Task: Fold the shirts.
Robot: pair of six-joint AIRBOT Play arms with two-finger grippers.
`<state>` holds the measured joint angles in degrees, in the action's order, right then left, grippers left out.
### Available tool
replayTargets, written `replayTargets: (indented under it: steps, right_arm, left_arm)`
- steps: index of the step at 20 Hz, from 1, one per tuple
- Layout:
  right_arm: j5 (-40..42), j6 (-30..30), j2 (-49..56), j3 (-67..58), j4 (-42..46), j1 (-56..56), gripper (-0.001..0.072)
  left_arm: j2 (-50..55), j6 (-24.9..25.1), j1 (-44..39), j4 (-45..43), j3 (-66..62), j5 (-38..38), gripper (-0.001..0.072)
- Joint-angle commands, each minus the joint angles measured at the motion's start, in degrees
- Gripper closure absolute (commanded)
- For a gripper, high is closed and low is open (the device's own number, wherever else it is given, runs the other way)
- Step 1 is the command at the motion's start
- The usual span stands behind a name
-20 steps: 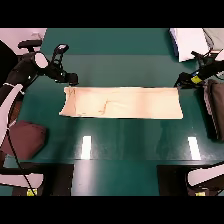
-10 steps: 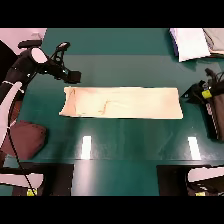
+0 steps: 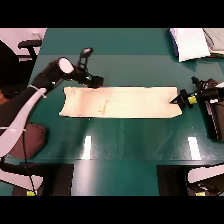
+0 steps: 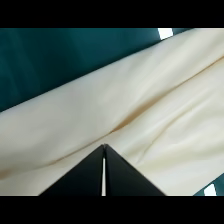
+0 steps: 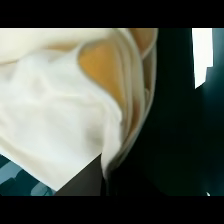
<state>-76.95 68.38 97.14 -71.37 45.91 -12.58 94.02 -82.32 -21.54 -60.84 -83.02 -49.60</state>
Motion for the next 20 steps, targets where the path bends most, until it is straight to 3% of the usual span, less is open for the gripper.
replayTargets:
  steps: [1, 9, 18, 20]
  right_arm:
    - [-2.9, 0.9, -4.5, -5.2, -1.5, 1.8, 0.0697]
    - [-5.0, 9.4, -14.8, -24.1, -1.5, 15.6, 0.0697]
    - [-4.6, 10.2, -8.2, -38.6, -5.8, 32.3, 0.0697]
    - [-4.7, 10.2, -5.5, -41.5, -5.8, 35.0, 0.0697]
  left_arm:
    - [5.0, -0.2, -4.7, 0.7, -2.3, 1.7, 0.068]
    - [15.3, -0.2, -9.5, 4.5, -12.6, -0.9, 0.068]
    - [16.3, -0.2, -9.5, 5.0, -12.7, -0.5, 0.0681]
    - [15.6, -0.3, -7.6, 3.5, -14.1, -3.9, 0.0682]
